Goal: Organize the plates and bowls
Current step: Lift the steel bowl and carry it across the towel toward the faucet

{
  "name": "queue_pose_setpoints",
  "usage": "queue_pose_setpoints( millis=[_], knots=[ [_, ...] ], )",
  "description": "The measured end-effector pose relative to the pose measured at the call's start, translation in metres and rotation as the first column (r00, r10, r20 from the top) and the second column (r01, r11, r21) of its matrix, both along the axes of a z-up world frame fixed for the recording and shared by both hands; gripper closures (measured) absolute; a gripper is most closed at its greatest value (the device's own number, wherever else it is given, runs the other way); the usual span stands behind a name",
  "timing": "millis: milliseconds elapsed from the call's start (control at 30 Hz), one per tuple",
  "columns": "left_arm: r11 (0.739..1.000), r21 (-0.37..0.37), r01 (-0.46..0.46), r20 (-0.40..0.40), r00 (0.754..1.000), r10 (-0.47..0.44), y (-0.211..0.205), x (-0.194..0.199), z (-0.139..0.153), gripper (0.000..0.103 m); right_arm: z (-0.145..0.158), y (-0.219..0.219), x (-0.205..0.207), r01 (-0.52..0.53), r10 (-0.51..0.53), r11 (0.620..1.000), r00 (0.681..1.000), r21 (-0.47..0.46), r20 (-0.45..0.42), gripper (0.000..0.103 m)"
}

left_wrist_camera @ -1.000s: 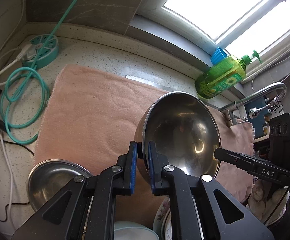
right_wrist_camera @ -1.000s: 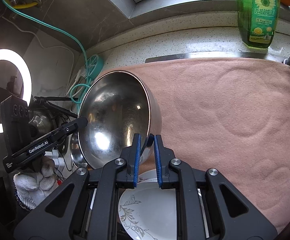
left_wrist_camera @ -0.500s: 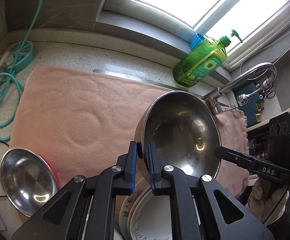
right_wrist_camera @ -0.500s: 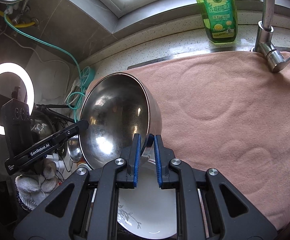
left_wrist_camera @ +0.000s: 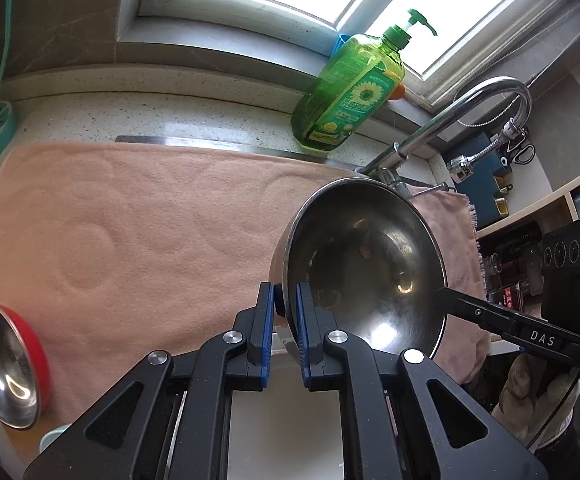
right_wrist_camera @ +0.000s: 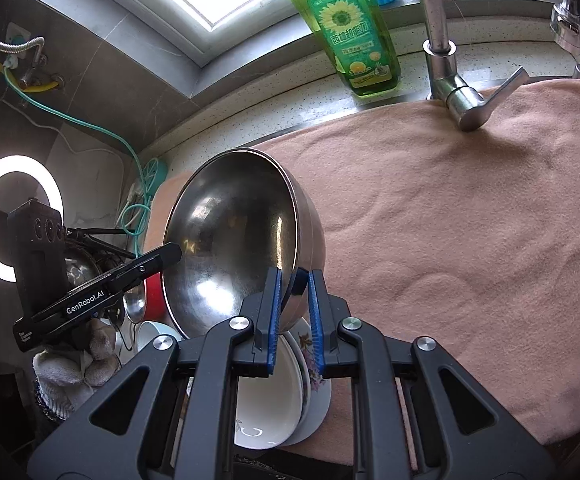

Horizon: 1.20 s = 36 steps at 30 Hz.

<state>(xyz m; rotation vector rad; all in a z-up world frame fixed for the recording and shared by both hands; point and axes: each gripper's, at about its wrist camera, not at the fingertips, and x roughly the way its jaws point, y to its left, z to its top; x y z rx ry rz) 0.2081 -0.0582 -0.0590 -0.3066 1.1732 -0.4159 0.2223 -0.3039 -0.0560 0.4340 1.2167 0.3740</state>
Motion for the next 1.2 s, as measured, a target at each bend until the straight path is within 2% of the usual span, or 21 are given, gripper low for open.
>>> queue_pose_setpoints(
  millis=[600,1200],
  knots=[
    [0.994,0.046,0.096,-0.057,0.994,-0.093,-0.075,0.0,-0.025,0.093,-0.039,-0.068,-0.013,0.073,-0.077,0.996,0.995,-0.055,-0.067,0.089],
    [0.988,0.088,0.128,-0.081,0.989,-0.121,-0.096,-0.006,-0.039,0.093,-0.055,-0.08,-0.011,0.081,-0.087,0.994,0.992,-0.074,-0.087,0.089]
  ],
)
